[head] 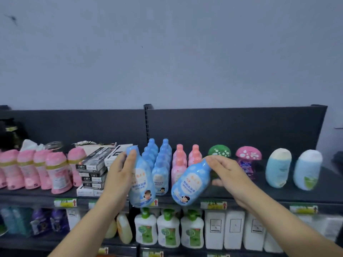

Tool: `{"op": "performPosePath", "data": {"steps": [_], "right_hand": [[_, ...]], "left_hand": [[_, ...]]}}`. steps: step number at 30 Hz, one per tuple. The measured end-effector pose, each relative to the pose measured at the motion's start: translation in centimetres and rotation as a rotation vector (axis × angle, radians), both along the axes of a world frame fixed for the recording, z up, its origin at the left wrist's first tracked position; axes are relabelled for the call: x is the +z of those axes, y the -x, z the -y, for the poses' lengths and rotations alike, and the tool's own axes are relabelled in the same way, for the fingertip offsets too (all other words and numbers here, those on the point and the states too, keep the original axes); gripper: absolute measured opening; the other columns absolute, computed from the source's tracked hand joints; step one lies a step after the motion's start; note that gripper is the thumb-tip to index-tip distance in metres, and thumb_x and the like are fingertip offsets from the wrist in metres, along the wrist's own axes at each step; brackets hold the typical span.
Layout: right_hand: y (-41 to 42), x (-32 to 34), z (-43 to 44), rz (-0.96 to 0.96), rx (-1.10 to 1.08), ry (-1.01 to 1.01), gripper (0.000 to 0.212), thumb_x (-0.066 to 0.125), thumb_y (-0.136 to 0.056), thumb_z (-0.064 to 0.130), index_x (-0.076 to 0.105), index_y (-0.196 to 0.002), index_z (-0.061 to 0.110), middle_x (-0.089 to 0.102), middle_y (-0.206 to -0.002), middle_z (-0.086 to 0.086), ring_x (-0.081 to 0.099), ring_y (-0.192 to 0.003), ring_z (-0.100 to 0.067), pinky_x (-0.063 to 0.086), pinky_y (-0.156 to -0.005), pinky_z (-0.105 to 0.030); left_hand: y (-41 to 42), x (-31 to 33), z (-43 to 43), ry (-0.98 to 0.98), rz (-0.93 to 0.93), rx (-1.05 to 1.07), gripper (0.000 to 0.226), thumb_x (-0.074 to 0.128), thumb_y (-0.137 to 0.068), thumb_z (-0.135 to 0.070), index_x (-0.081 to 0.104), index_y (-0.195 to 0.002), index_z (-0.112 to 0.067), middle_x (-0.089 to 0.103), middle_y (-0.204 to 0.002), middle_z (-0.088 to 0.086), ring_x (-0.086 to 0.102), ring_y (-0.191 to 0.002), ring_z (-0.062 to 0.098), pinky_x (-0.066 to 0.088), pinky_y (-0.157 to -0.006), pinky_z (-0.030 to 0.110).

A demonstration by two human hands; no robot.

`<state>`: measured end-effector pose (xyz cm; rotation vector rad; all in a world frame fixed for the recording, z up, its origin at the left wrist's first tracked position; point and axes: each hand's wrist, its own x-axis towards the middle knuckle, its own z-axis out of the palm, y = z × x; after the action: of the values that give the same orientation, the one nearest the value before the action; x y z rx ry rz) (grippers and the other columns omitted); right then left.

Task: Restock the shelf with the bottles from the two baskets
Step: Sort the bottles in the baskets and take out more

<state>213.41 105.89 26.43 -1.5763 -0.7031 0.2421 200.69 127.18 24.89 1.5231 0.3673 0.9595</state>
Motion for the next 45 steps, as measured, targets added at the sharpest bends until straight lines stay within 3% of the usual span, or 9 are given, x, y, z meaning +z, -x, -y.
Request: {"op": "performPosePath", "data": {"steps": [5, 8, 11, 16, 21, 29, 34, 40, 45], "right_hand": [[-1.9, 1.6, -2.3, 0.008, 0.012, -0.039, 0.020, 0.048, -0.095, 0.026, 0.066, -0.093, 0.016, 0.069, -0.096, 0.000, 0.066, -0.081, -0.009, 0.057, -0.067, -0.027], [-3.8, 3.8, -4.5, 0.052, -0.006, -0.047, 0.021, 0.049, -0.095, 0.028, 0.066, -0.092, 0.016, 0.070, -0.091, 0.000, 0.065, -0.078, -0.011, 0.055, -0.073, -0.033], [-6.1, 6.0, -7.3, 0.096, -0.030, -0.058, 0.023, 0.049, -0.095, 0.032, 0.066, -0.094, 0.016, 0.070, -0.100, -0.008, 0.067, -0.088, -0.020, 0.057, -0.079, -0.039], [-10.3, 8.7, -13.1, 0.156, -0.084, -0.094, 0.023, 0.044, -0.098, 0.025, 0.064, -0.092, 0.015, 0.066, -0.098, -0.007, 0.062, -0.085, -0.016, 0.058, -0.068, -0.026], [-14.7, 9.9, -17.9, 0.169, -0.203, -0.087, 0.024, 0.043, -0.099, 0.025, 0.061, -0.085, 0.018, 0.064, -0.100, -0.007, 0.060, -0.088, -0.016, 0.054, -0.078, -0.034], [-20.1, 9.5, -21.8, 0.204, -0.317, 0.003, 0.027, 0.043, -0.099, 0.024, 0.060, -0.085, 0.009, 0.060, -0.091, -0.022, 0.055, -0.084, -0.022, 0.052, -0.083, -0.045], [-22.7, 8.3, -23.4, 0.175, -0.329, 0.046, 0.026, 0.043, -0.099, 0.023, 0.063, -0.092, 0.008, 0.064, -0.094, -0.011, 0.061, -0.081, -0.019, 0.054, -0.072, -0.031], [-25.5, 6.7, -24.7, 0.209, -0.267, 0.133, 0.026, 0.044, -0.098, 0.022, 0.063, -0.093, 0.004, 0.065, -0.107, -0.019, 0.061, -0.090, -0.023, 0.052, -0.090, -0.050], [-27.0, 5.4, -25.7, 0.245, -0.205, 0.205, 0.023, 0.045, -0.097, 0.020, 0.065, -0.088, 0.015, 0.068, -0.103, -0.009, 0.062, -0.103, -0.033, 0.050, -0.092, -0.053]], "left_hand": [[-1.6, 2.4, -2.7, -0.004, 0.035, 0.061, 0.033, 0.048, -0.095, -0.042, 0.050, -0.078, -0.015, 0.050, -0.071, 0.007, 0.049, -0.068, 0.022, 0.039, -0.061, 0.034], [-3.7, 4.6, -5.3, -0.027, 0.074, 0.083, 0.027, 0.047, -0.096, -0.040, 0.053, -0.081, -0.019, 0.053, -0.074, 0.003, 0.053, -0.069, 0.020, 0.042, -0.061, 0.032], [-6.7, 6.7, -8.3, -0.044, 0.133, 0.037, 0.011, 0.050, -0.094, -0.041, 0.055, -0.093, -0.031, 0.060, -0.088, -0.001, 0.060, -0.077, 0.016, 0.051, -0.068, 0.034], [-13.3, 9.2, -14.1, -0.117, 0.102, -0.106, 0.008, 0.053, -0.094, -0.037, 0.056, -0.099, -0.032, 0.062, -0.095, 0.000, 0.063, -0.074, 0.013, 0.053, -0.068, 0.032], [-19.9, 10.6, -19.1, -0.182, -0.011, -0.200, 0.009, 0.056, -0.093, -0.033, 0.057, -0.102, -0.032, 0.064, -0.108, 0.003, 0.065, -0.093, 0.021, 0.054, -0.082, 0.037], [-27.2, 8.8, -23.6, -0.236, -0.132, -0.271, 0.019, 0.062, -0.090, -0.023, 0.057, -0.108, -0.023, 0.063, -0.110, 0.005, 0.062, -0.099, 0.021, 0.051, -0.080, 0.032], [-29.7, 7.6, -24.7, -0.287, -0.189, -0.296, 0.014, 0.063, -0.089, -0.025, 0.058, -0.100, -0.032, 0.062, -0.108, -0.003, 0.060, -0.099, 0.016, 0.051, -0.082, 0.032], [-31.1, 5.8, -25.6, -0.283, -0.253, -0.273, 0.015, 0.060, -0.091, -0.024, 0.060, -0.107, -0.025, 0.056, -0.100, -0.003, 0.054, -0.088, 0.012, 0.043, -0.066, 0.020], [-32.0, 3.8, -25.8, -0.302, -0.310, -0.278, 0.015, 0.059, -0.092, -0.019, 0.062, -0.106, -0.023, 0.061, -0.105, 0.002, 0.054, -0.090, 0.012, 0.047, -0.074, 0.021]]}}
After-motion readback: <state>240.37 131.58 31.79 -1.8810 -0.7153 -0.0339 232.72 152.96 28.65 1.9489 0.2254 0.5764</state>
